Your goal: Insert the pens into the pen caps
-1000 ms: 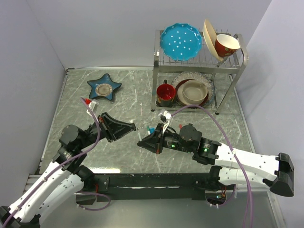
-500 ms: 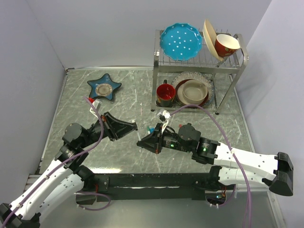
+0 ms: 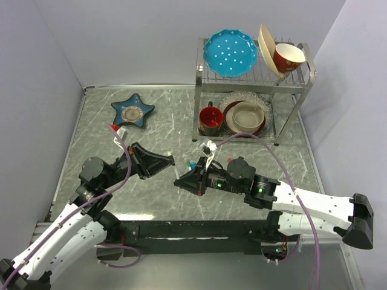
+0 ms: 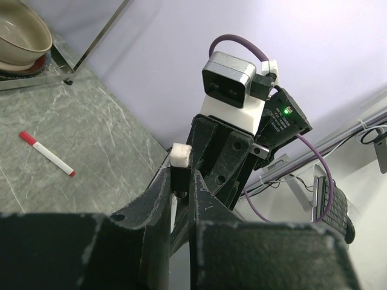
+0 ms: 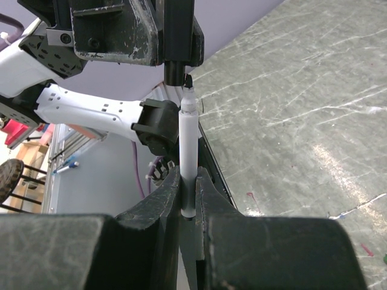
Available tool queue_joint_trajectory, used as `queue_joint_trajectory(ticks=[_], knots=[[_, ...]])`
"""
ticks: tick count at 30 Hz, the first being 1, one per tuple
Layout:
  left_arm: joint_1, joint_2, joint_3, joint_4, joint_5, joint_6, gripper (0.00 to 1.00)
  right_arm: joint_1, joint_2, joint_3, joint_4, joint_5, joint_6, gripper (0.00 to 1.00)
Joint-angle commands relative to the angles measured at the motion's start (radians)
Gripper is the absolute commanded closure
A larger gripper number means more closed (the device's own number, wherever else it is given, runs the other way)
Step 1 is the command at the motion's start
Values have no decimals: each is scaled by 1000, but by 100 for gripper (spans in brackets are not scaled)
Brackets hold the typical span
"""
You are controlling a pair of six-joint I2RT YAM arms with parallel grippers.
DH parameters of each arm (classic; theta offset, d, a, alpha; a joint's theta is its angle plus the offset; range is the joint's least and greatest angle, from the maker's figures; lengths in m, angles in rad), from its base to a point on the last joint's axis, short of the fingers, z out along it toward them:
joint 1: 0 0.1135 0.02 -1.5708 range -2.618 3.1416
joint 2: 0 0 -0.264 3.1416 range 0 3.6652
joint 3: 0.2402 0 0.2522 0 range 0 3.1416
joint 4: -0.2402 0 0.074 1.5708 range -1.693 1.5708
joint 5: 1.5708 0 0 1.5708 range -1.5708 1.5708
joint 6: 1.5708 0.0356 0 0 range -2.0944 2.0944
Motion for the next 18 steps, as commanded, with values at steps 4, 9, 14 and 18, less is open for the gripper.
queue_joint_trajectory(ticks=[4, 9, 14, 18], knots=[[-3, 3, 47, 32, -22, 38, 99, 10, 2, 34, 50, -8, 3, 100], [-3, 9, 55, 27, -27, 45, 99, 10, -1, 29, 53, -9, 3, 100], [-3, 6, 45, 50, -18, 36, 99, 9, 0, 32, 52, -11, 5, 100], [-3, 0, 50, 24, -22, 50, 99, 10, 0, 32, 50, -8, 5, 100]])
